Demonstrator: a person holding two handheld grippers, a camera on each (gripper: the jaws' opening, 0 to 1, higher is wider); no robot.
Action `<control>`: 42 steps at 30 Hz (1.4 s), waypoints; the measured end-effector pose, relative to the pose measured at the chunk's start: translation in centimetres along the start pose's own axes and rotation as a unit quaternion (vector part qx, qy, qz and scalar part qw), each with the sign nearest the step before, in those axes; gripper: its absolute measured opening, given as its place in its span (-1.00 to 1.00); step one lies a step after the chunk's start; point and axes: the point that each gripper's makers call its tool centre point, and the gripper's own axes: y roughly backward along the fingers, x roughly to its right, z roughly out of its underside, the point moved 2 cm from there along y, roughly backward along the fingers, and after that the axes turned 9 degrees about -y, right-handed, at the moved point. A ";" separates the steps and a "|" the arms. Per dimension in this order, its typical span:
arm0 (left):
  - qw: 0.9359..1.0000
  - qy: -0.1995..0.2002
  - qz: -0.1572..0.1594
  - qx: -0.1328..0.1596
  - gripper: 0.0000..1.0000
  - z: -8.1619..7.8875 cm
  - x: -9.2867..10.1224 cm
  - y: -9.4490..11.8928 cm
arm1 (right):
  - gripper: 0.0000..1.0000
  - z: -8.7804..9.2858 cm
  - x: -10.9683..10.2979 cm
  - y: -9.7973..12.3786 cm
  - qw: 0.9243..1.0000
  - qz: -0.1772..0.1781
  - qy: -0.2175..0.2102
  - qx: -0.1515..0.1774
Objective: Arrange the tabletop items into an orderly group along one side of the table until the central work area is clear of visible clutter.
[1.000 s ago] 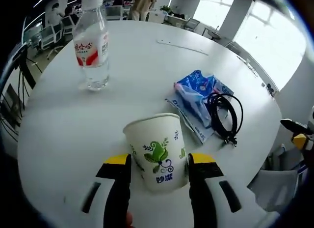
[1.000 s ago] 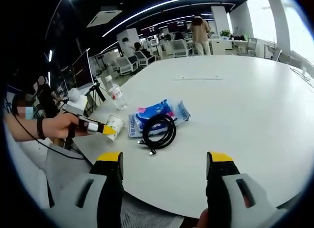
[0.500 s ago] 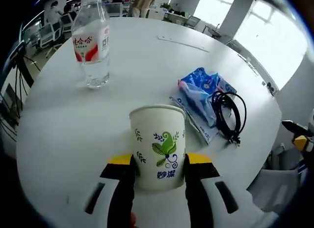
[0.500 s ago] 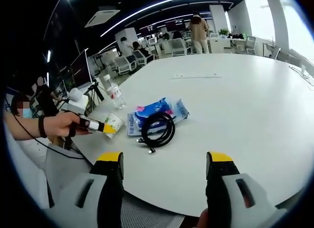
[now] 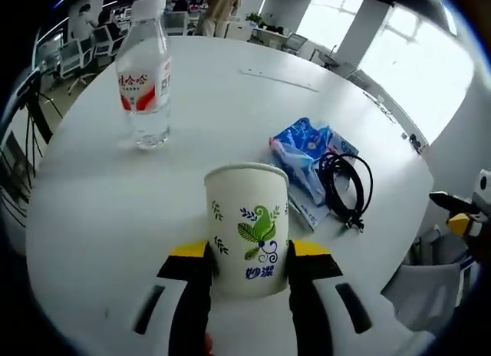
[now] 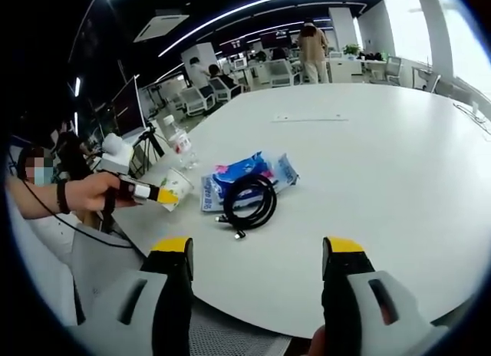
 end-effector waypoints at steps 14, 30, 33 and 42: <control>0.996 -0.081 0.029 0.016 -0.24 -1.6 2.1 1.1 | 0.34 -0.1 -1.0 -0.4 1.000 -0.014 0.010 -0.005; 0.981 -0.176 0.077 0.033 -0.24 -2.2 7.0 2.1 | 0.30 -0.2 -3.1 -1.3 0.998 -0.050 0.031 -0.016; 0.975 -0.200 0.088 0.035 -0.24 -2.2 8.1 2.2 | 0.29 -0.4 -3.7 -1.7 0.997 -0.061 0.041 -0.022; 0.958 -0.253 0.128 0.037 -0.24 -2.3 11.5 2.4 | 0.23 -0.8 -5.4 -2.4 0.994 -0.088 0.058 -0.028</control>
